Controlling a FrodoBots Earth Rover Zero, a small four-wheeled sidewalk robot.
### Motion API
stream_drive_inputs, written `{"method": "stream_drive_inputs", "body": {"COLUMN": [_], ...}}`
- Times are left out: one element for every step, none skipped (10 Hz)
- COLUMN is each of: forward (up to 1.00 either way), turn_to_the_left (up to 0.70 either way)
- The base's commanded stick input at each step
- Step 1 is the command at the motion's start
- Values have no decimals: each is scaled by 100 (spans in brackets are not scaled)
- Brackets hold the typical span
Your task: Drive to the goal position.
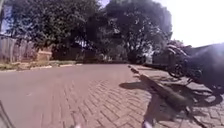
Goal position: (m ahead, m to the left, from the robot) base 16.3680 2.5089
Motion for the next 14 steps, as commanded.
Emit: {"method": "stream_drive_inputs", "body": {"forward": [70, 70, 70, 70, 70, 70, 70, 70, 70, 70, 70, 70, 70, 70], "turn_to_the_left": [0, 0, 0, 0, 0, 0, 0, 0, 0, 0, 0, 0, 0, 0]}}
